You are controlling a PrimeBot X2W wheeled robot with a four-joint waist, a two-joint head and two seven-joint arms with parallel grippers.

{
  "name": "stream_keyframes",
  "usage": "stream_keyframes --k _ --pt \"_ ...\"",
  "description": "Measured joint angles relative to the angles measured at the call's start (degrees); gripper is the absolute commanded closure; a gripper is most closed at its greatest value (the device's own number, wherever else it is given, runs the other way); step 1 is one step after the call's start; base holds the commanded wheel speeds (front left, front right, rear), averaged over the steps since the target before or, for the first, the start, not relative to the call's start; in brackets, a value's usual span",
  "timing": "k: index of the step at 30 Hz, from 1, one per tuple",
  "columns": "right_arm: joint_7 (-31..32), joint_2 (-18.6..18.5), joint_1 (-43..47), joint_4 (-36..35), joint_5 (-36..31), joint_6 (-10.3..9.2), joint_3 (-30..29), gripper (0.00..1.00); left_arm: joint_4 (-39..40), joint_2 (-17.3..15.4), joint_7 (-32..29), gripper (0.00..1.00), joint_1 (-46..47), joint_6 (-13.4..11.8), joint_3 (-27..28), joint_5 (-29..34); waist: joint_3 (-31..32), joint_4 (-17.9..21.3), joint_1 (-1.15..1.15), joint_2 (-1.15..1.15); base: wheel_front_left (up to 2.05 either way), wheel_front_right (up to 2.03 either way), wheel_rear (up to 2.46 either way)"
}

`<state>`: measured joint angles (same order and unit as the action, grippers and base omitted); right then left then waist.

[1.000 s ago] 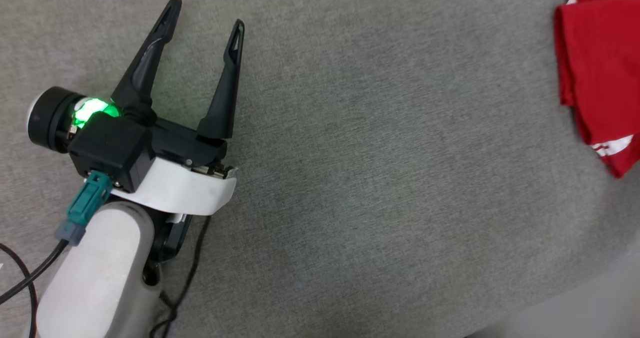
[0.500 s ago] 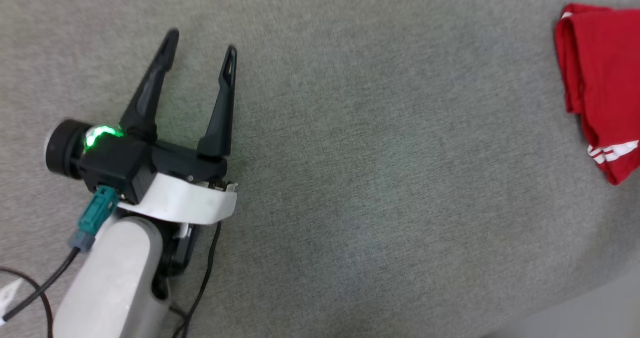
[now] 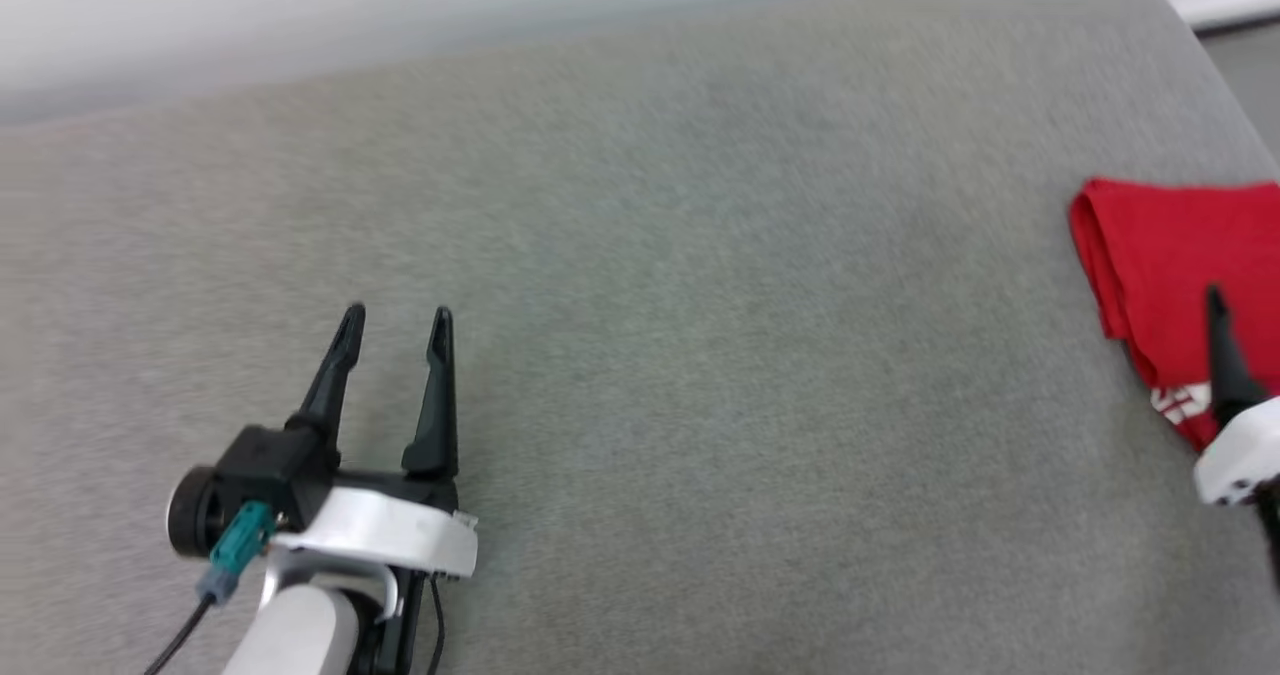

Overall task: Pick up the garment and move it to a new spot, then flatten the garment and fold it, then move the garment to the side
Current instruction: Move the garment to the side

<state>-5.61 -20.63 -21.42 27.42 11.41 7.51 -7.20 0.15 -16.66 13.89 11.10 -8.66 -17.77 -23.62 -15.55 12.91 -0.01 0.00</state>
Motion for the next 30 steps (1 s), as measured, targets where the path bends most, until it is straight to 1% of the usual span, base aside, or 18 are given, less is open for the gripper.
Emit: stream_keyframes --k 5,9,12,16,22,25,30 --pt "2.20 5.48 6.95 -7.87 -0.43 0.01 1.43 0.00 -1.74 0.32 0.44 0.00 -3.56 -0.67 1.09 -0.88 4.62 -4.55 0.00 0.00 0.00 0.00 0.00" --pt "3.68 8.69 11.29 -14.80 -0.88 0.00 1.97 0.00 -2.86 -0.71 0.66 0.00 -5.76 -0.91 2.42 -1.40 7.82 -8.15 -0.01 0.00 0.00 0.00 0.00" --pt "4.67 11.01 14.74 -19.94 -1.12 0.00 2.24 0.00 -3.47 -2.07 0.69 0.00 -6.73 -0.21 3.67 -2.37 9.90 -10.61 -0.01 0.00 0.00 0.00 0.00" --pt "6.20 13.07 19.68 -26.09 -2.16 0.00 1.83 0.00 -4.11 -3.78 0.77 0.00 -8.19 1.23 4.83 -3.72 12.51 -13.14 -0.01 0.00 0.00 0.00 0.00" --pt "8.67 15.36 25.74 -33.46 -3.38 0.00 2.27 0.00 -5.21 -7.02 0.73 0.00 -10.42 4.67 5.60 -5.49 15.43 -14.58 -0.01 0.00 0.00 0.00 0.00" --pt "9.75 16.07 28.02 -35.95 -3.69 0.00 2.90 0.00 -5.42 -7.53 0.66 0.00 -11.44 5.13 5.61 -5.89 16.02 -14.16 -0.01 0.00 0.00 0.00 0.00" --pt "10.87 16.74 30.75 -38.16 -3.93 0.00 3.48 0.00 -5.64 -6.53 0.65 0.00 -13.55 4.99 4.34 -5.92 17.20 -13.56 0.00 0.00 0.00 0.00 0.00"
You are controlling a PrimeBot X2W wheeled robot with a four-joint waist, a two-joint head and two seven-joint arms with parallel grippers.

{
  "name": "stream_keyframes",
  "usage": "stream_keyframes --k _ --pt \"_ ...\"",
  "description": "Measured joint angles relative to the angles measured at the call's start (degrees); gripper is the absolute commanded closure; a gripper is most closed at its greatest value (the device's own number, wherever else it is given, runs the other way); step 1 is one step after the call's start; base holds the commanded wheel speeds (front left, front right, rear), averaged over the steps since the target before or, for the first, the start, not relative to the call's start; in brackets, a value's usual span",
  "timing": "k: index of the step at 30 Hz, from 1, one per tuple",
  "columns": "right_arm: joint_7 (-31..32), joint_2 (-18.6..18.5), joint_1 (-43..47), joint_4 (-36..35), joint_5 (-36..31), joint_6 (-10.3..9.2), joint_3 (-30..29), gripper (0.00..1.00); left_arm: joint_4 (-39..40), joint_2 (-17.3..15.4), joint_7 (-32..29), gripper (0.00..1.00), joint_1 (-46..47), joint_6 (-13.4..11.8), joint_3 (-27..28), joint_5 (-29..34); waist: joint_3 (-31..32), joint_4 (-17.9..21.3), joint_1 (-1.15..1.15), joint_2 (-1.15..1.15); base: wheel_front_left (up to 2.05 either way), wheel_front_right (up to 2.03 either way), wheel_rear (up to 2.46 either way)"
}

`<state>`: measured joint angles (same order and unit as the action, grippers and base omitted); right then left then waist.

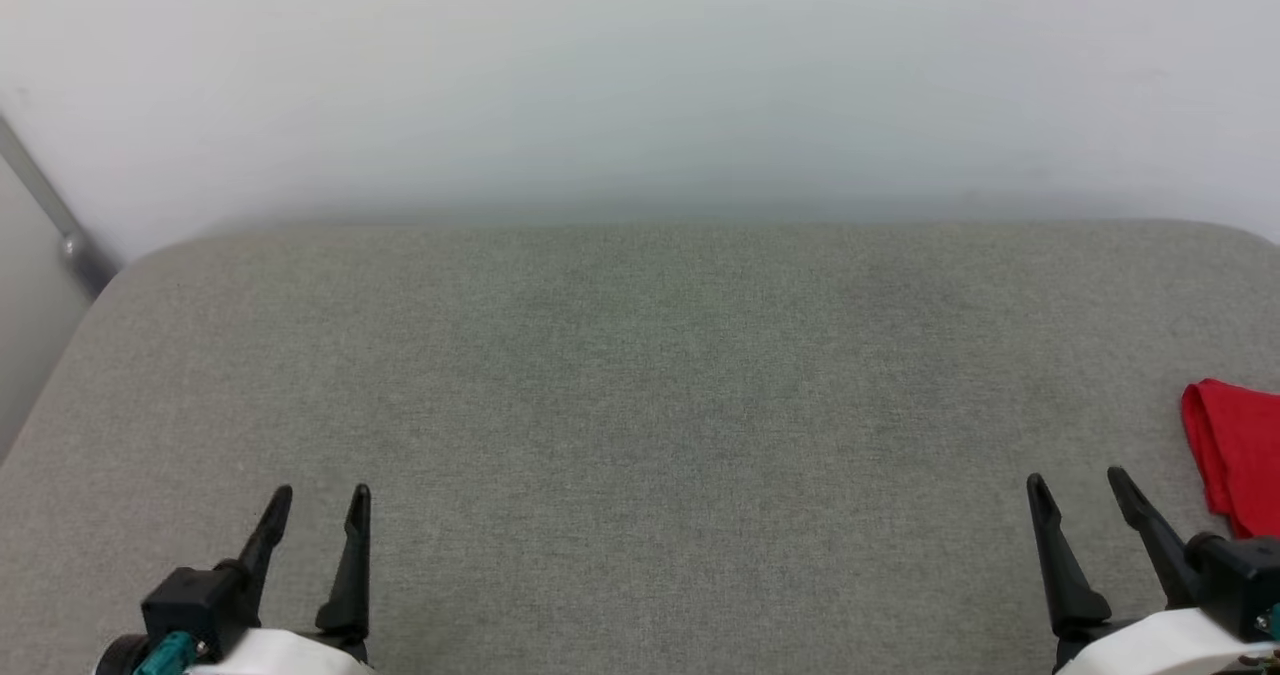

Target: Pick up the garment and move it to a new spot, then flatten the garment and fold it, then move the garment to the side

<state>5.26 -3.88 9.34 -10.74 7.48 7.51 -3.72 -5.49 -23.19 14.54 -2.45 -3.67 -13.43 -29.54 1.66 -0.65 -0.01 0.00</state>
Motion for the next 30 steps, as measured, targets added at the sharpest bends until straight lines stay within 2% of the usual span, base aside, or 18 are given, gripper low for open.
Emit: stream_keyframes --k 25,26,30 --pt "1.32 0.82 1.81 -1.51 0.02 0.00 0.45 0.00 0.43 0.29 0.02 0.00 -1.97 -0.87 -1.33 0.14 1.37 -0.08 0.01 0.00 0.00 0.00 0.00" --pt "1.32 0.82 1.81 -1.51 0.02 0.00 0.42 1.00 0.46 0.29 0.03 1.00 -1.92 -0.88 -1.31 0.22 1.32 -0.13 0.01 0.00 0.00 0.00 0.00" --pt "1.38 0.85 2.08 0.57 0.44 0.00 0.62 1.00 -1.22 1.78 -0.27 1.00 -3.05 -0.85 -1.82 -0.20 1.28 -0.13 0.02 0.00 0.00 0.00 0.00"
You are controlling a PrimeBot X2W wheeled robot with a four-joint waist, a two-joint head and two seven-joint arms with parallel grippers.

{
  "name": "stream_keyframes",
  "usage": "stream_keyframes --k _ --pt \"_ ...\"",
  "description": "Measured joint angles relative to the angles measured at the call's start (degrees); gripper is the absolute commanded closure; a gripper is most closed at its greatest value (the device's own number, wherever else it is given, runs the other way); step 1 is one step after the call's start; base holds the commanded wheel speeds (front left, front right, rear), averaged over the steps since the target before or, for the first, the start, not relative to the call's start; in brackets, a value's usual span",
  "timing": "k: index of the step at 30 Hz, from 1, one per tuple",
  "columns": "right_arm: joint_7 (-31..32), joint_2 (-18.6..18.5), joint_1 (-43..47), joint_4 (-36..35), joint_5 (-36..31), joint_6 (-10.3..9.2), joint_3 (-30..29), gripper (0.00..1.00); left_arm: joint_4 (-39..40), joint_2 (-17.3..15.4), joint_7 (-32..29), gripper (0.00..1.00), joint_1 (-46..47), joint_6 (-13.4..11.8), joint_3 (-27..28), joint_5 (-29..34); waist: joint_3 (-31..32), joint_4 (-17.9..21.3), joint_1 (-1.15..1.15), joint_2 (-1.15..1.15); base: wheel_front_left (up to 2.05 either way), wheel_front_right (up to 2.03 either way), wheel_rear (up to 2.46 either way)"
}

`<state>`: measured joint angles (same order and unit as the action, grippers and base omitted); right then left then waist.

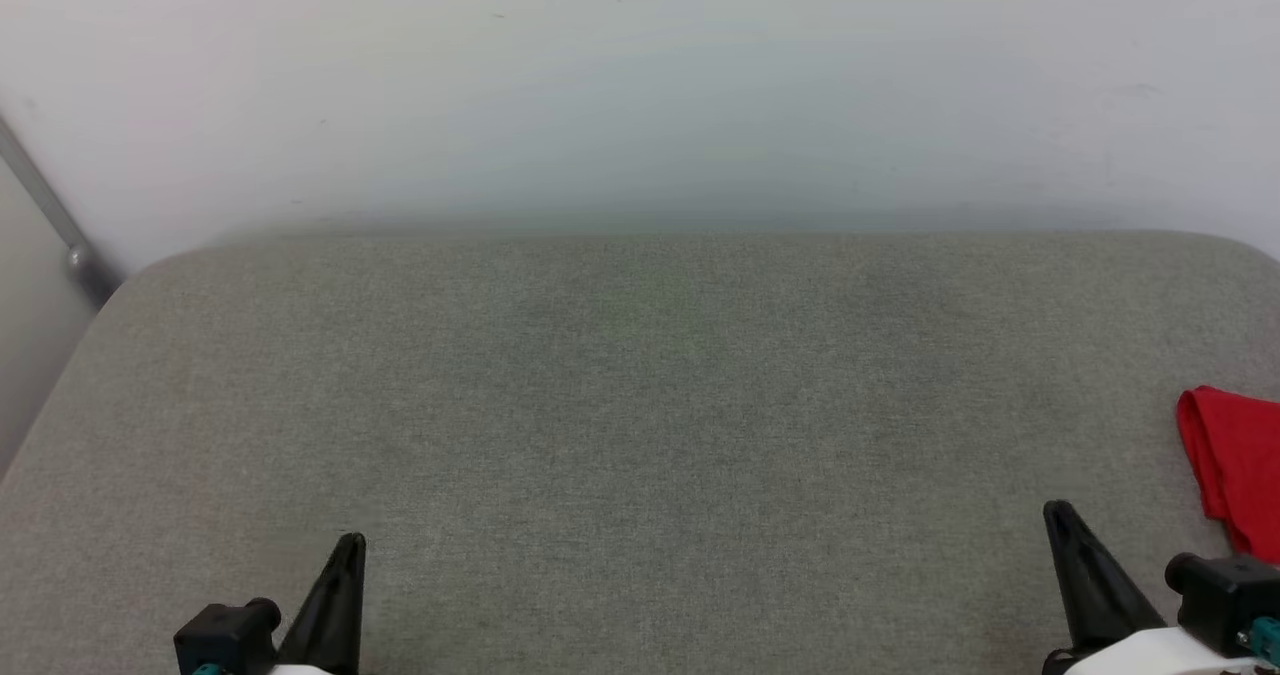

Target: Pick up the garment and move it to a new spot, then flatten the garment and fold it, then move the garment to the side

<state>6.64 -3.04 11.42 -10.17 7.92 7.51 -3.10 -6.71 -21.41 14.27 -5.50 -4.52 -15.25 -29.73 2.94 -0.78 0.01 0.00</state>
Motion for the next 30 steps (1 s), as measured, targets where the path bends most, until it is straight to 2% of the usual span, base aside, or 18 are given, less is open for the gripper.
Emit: stream_keyframes --k 12,13,30 --pt "-0.52 -0.16 -1.45 3.88 13.85 0.00 0.19 1.00 -1.27 2.69 -3.11 1.00 0.91 1.62 2.96 -9.94 -0.30 0.08 0.00 0.00 0.00 0.00 0.00" --pt "-0.56 -0.29 -2.33 5.10 18.17 0.00 0.23 1.00 -1.74 3.61 -4.12 1.00 1.45 2.24 3.93 -13.07 -0.41 0.10 0.00 0.00 0.00 0.00 0.00" --pt "-1.08 -0.67 -5.62 9.44 33.98 -0.01 0.22 1.00 -3.09 6.82 -7.65 1.00 3.75 4.54 7.81 -24.72 -0.82 0.21 0.00 0.00 0.00 0.00 0.00"
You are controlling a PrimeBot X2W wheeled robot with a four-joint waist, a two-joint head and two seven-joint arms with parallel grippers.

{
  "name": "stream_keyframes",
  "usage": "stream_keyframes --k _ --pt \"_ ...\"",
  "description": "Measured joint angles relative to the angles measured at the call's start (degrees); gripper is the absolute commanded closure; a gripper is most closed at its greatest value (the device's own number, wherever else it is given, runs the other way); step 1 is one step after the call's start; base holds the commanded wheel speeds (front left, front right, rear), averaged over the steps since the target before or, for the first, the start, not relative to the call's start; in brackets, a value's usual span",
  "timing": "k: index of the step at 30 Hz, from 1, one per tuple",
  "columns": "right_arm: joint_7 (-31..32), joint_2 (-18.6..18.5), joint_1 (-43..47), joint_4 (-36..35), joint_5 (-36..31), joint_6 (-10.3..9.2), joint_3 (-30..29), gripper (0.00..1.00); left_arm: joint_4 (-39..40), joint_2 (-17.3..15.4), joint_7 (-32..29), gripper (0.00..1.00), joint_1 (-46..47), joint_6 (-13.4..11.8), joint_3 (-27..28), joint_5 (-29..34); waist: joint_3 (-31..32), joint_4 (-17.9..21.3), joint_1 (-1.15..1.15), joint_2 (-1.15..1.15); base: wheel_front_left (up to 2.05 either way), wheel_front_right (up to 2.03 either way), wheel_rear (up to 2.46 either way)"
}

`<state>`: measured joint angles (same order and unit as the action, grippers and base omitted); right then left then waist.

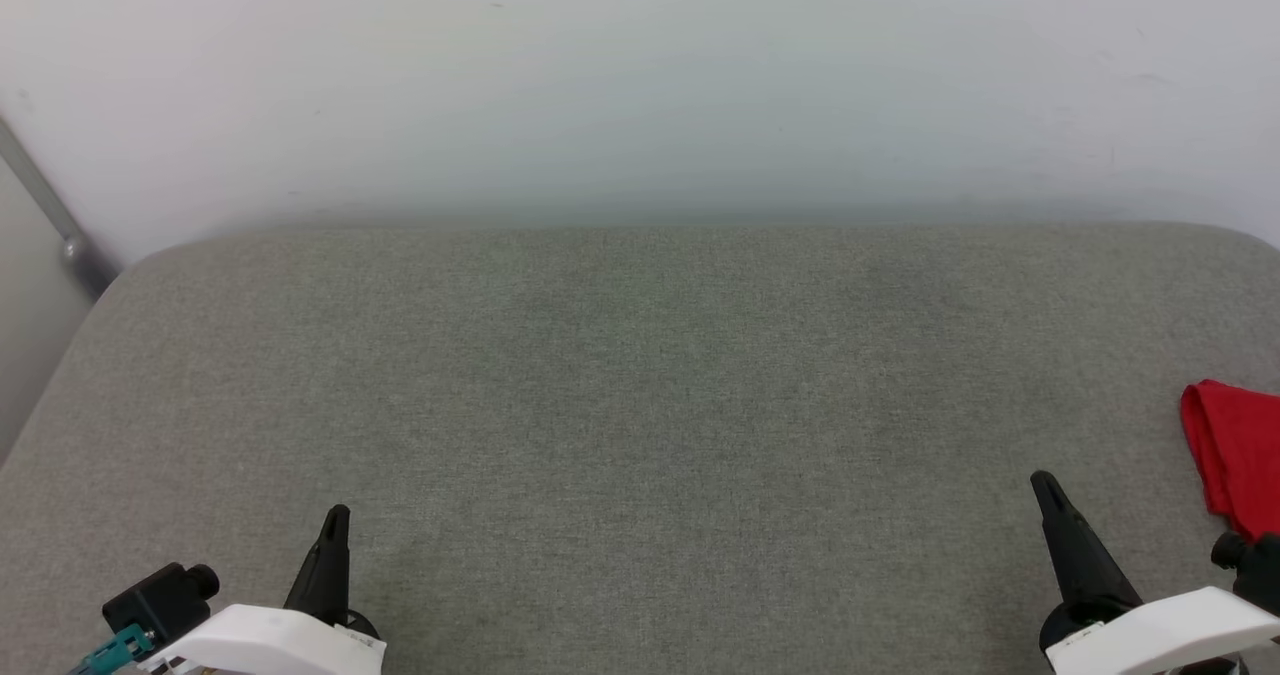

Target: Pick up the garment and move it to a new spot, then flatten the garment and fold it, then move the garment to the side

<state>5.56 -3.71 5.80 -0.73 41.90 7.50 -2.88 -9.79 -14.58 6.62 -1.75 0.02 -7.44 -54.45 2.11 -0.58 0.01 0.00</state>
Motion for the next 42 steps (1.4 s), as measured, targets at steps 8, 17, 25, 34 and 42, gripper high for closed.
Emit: stream_keyframes --k 8,17,25,34,42 --pt "-0.08 -0.14 -1.42 1.89 6.52 0.00 -0.12 1.00 -0.51 1.30 -1.60 1.00 0.93 1.00 1.64 -4.81 -0.20 0.05 0.00 0.00 0.00 0.00 0.00" --pt "-0.31 -0.24 -2.94 3.76 13.22 0.00 -0.26 1.00 -1.03 2.80 -3.20 1.00 1.94 1.93 3.31 -9.57 -0.42 0.11 0.00 0.00 0.00 0.00 0.00" --pt "-0.34 -0.29 -4.19 5.23 18.58 0.00 -0.38 1.00 -1.49 4.05 -4.50 1.00 2.59 2.53 4.72 -13.55 -0.62 0.16 0.00 0.00 0.00 0.00 0.00" --pt "-0.47 -0.31 -5.35 6.83 24.16 0.00 -0.62 1.00 -1.94 5.19 -5.98 1.00 3.39 3.48 6.24 -17.77 -0.84 0.21 0.00 0.00 0.00 0.00 0.00" --pt "-0.47 -0.32 -6.30 8.18 28.74 0.00 -0.85 1.00 -2.32 6.24 -7.05 1.00 4.16 4.03 7.47 -21.16 -1.04 0.26 0.00 0.00 0.00 0.00 0.00"
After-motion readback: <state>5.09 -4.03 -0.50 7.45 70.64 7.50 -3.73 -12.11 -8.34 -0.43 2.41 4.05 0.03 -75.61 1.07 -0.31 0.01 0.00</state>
